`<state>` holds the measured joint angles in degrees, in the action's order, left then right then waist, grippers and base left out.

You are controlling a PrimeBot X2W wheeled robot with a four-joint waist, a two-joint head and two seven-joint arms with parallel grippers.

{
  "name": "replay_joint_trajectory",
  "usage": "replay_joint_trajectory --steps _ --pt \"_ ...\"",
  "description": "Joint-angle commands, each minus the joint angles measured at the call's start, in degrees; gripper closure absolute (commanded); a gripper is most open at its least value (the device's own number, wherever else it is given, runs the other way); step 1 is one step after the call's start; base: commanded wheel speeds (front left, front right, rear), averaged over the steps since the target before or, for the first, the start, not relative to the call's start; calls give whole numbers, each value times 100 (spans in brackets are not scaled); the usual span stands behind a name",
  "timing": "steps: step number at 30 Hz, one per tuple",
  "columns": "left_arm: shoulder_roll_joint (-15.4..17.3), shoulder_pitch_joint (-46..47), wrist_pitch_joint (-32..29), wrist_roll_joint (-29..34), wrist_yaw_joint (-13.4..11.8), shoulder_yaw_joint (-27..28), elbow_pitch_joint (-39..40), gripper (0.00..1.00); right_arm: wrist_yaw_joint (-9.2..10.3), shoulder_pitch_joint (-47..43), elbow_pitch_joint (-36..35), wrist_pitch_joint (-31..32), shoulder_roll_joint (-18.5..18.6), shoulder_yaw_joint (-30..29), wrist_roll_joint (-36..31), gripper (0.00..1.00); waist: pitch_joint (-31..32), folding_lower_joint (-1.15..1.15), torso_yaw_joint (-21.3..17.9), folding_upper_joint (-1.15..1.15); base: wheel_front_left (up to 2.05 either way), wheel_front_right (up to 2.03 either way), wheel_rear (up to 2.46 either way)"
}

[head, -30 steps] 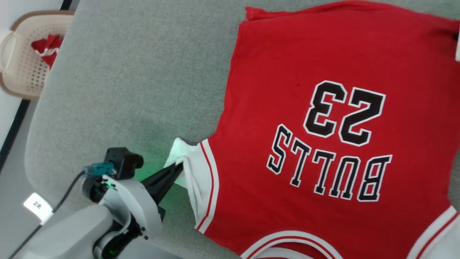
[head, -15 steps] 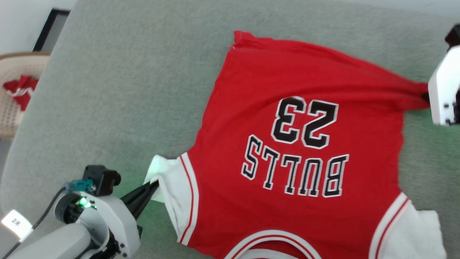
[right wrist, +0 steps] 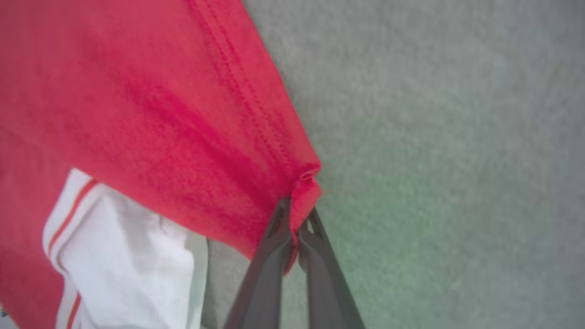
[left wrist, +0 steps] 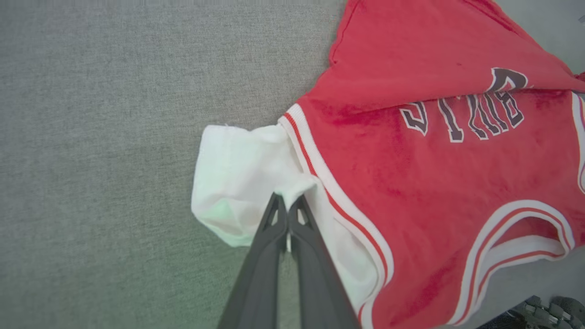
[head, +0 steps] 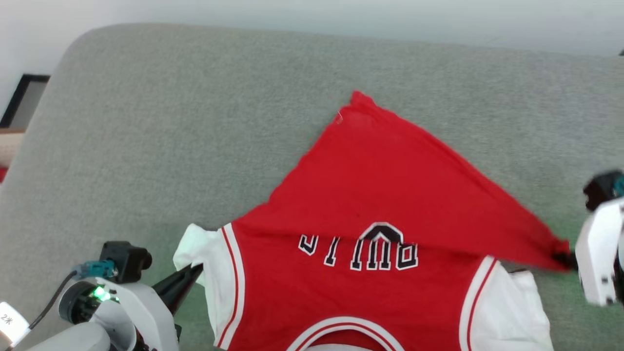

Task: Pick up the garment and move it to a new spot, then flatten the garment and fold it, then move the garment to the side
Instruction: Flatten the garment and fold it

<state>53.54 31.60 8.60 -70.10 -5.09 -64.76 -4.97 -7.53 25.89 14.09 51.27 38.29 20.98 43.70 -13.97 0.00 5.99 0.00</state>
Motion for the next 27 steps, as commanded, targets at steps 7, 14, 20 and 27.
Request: replay_joint_trajectory --steps 7,14,20,27 --pt "98 -89 -6 -27 -78 15 127 100 9 -1651 -774 98 -444 -1051 -269 100 116 0 -238 0 0 0 0" --pt "63 -80 -3 -37 -36 10 102 100 9 -2239 -961 -150 -1020 -1503 -756 100 98 0 -281 0 0 0 0" --pt "-1 -38 -1 -35 24 0 42 100 11 -2302 -551 -468 -1439 -1652 -1161 0 75 0 -276 0 0 0 0" --pt "-29 8 -20 -19 61 -6 -2 100 15 -2052 -1121 -361 -1384 -1895 -1136 0 81 0 -228 0 0 0 0"
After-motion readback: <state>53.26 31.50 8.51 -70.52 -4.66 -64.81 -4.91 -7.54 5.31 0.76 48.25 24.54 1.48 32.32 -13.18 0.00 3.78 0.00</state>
